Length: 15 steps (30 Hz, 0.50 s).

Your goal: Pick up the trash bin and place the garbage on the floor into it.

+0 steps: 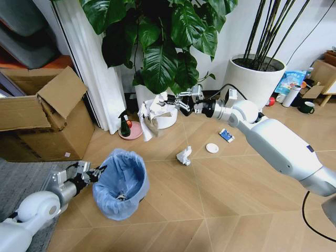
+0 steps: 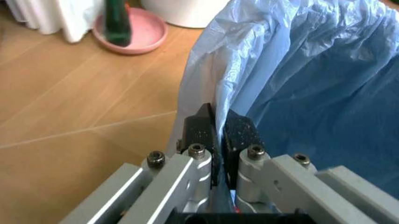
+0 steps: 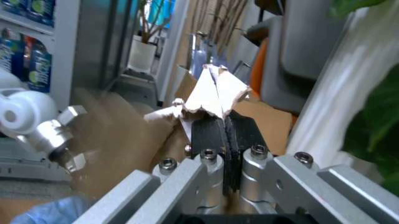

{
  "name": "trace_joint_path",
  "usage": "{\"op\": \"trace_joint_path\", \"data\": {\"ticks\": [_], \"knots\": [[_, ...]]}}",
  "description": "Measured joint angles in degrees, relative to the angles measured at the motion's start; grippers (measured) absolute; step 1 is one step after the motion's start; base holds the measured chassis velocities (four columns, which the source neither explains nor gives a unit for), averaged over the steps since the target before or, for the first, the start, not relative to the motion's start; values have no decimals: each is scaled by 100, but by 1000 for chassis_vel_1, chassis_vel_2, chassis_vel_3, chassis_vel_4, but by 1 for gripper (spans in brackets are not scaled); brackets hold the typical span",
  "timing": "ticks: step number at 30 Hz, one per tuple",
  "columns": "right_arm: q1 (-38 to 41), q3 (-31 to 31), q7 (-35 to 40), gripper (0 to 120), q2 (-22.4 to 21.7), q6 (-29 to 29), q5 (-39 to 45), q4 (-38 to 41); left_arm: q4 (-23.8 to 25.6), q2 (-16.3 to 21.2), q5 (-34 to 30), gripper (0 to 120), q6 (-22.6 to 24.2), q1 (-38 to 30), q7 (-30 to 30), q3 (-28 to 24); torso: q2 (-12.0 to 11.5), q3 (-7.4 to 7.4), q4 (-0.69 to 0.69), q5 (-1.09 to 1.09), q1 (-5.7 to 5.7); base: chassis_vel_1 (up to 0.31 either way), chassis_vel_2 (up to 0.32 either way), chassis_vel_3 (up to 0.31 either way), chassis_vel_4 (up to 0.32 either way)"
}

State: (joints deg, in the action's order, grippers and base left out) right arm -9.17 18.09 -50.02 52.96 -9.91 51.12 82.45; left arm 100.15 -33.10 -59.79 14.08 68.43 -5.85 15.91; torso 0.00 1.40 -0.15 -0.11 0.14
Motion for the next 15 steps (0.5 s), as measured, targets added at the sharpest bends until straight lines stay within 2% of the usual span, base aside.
{"op": "trace_joint_path", "data": {"ticks": [6, 15], "knots": [[64, 233, -62, 0, 182, 0, -14, -31, -18, 46, -229, 0, 55, -495, -59, -490, 0, 0, 1, -1, 0, 0, 0, 0, 0], [29, 613, -44, 0, 444, -9, -117, -117, -58, 93, -354, 0, 133, -625, -203, -561, 0, 0, 0, -1, 0, 0, 0, 0, 0]]}}
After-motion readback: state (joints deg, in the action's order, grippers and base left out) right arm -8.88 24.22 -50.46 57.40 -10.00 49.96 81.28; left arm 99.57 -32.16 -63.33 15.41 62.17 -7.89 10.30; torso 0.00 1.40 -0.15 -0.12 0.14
